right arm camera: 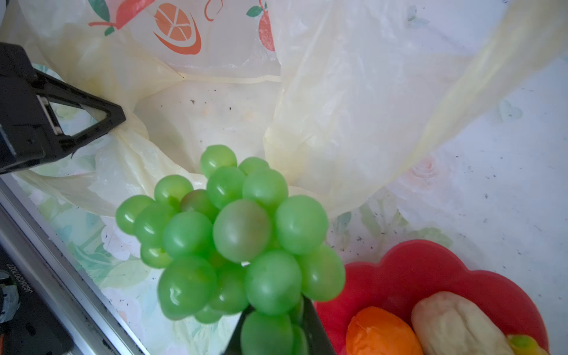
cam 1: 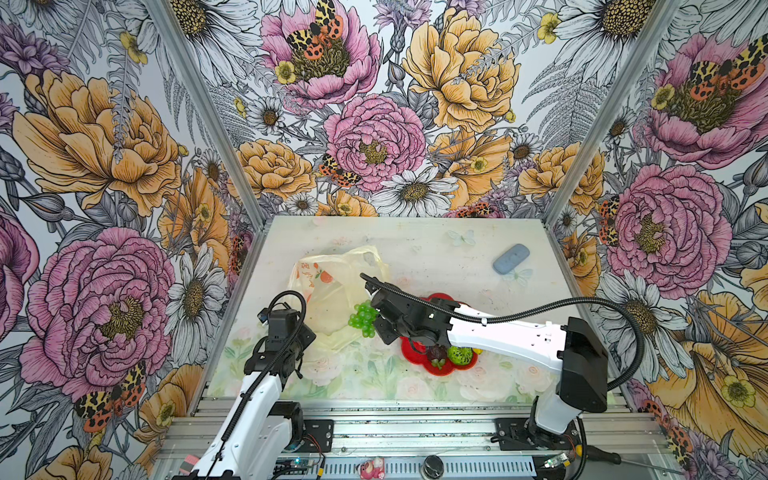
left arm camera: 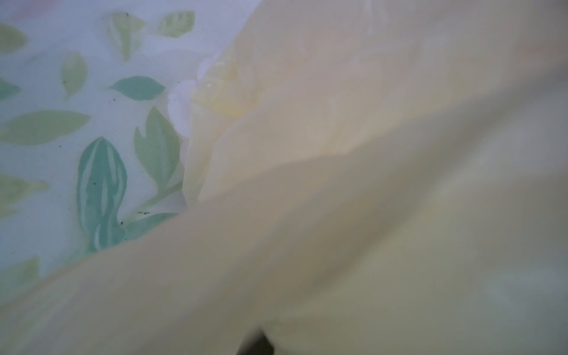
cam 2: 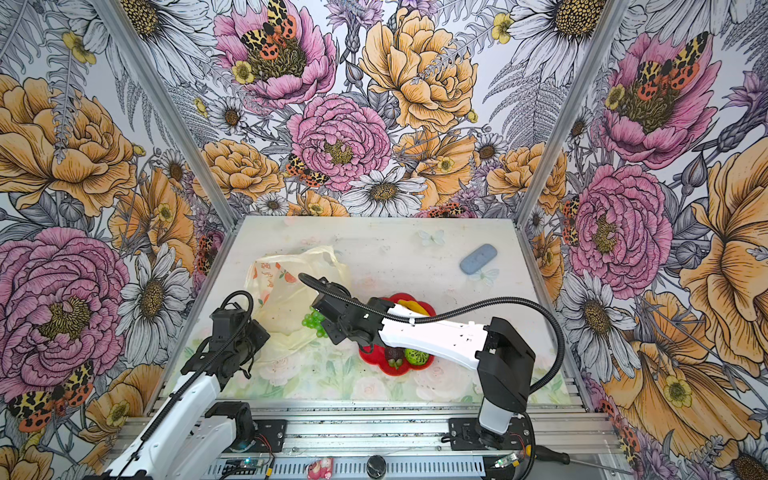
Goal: Take the fake fruits out of the plastic bag
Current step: 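Carry the grapes out of the bag over the red plate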
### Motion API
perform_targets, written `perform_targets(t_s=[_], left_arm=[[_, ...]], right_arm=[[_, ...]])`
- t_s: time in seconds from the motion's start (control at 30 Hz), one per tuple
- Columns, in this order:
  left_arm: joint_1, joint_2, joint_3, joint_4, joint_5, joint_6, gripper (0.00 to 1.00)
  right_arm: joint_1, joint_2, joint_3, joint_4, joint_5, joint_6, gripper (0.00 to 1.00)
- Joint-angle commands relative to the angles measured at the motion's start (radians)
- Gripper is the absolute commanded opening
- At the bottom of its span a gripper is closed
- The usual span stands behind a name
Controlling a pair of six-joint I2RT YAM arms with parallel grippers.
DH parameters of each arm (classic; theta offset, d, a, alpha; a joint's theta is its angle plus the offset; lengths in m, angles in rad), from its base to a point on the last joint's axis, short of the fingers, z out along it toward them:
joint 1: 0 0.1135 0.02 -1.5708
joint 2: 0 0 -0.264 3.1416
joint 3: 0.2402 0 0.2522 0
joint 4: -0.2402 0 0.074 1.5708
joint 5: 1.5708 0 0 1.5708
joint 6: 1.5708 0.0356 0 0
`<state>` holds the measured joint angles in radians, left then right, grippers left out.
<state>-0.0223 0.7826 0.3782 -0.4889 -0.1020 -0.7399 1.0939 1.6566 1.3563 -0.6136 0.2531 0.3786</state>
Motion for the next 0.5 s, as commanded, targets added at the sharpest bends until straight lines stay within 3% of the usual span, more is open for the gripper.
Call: perform_targets(t_s=[0.0, 0.23, 0.47], left_arm=[[0.01, 0.002, 0.034, 0.032, -0.031, 0.04, 0.0], [0.013, -0.005, 0.029, 0.039, -0.014, 0.05, 0.0], [0.015, -0.04, 0.018, 0.038, -0.006, 0.055, 0.0]], right_arm=[[-0.003, -0.086, -0.053, -0.034, 0.092, 0.039, 0.19], [-0.008, -0.148, -0.148, -0.091, 0.115, 0.096, 0.18], [-0.004, -0.204, -0.194, -0.207, 0.122, 0.056, 0.18]])
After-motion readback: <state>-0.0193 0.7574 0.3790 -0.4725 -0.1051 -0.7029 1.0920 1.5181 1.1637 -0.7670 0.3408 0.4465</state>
